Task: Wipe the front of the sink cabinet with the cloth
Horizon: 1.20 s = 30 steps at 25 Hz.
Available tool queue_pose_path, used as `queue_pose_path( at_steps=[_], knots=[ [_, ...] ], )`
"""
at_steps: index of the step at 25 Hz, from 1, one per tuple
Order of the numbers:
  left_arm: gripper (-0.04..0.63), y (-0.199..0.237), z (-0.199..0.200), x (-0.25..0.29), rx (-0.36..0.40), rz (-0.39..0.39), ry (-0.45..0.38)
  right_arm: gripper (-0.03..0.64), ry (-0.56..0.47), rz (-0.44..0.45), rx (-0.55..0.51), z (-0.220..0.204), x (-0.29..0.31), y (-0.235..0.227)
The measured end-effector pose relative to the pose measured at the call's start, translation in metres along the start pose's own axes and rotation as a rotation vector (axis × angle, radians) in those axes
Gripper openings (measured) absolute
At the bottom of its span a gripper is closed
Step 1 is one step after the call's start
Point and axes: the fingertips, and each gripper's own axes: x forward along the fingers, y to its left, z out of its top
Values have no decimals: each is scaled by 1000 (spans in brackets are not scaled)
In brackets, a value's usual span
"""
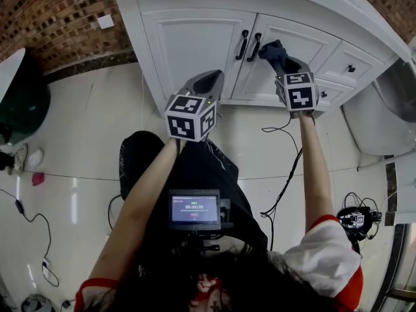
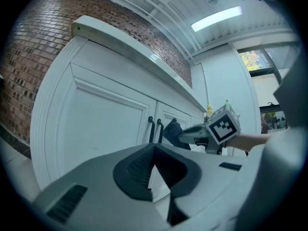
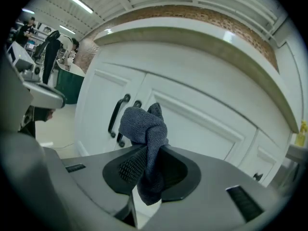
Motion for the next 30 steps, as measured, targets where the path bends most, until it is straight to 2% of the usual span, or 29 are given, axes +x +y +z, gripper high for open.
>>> queue_pose_path(
  at_steps=[6,11,20,30],
  knots=[
    [35,-25,11,21,2,-25,-14,84,-123,-35,-52,77,-21,-42],
    [35,-34,10,27,23,-29,-7,84,-127,-21,-60,78,-14,-40],
    [35,-32,-6,28,53,-17,30,84,-36,39,-4,8,17,0],
    [35,-29,-31,36,40,-15,74,84,154,98,-20,-104,60,52]
  ],
)
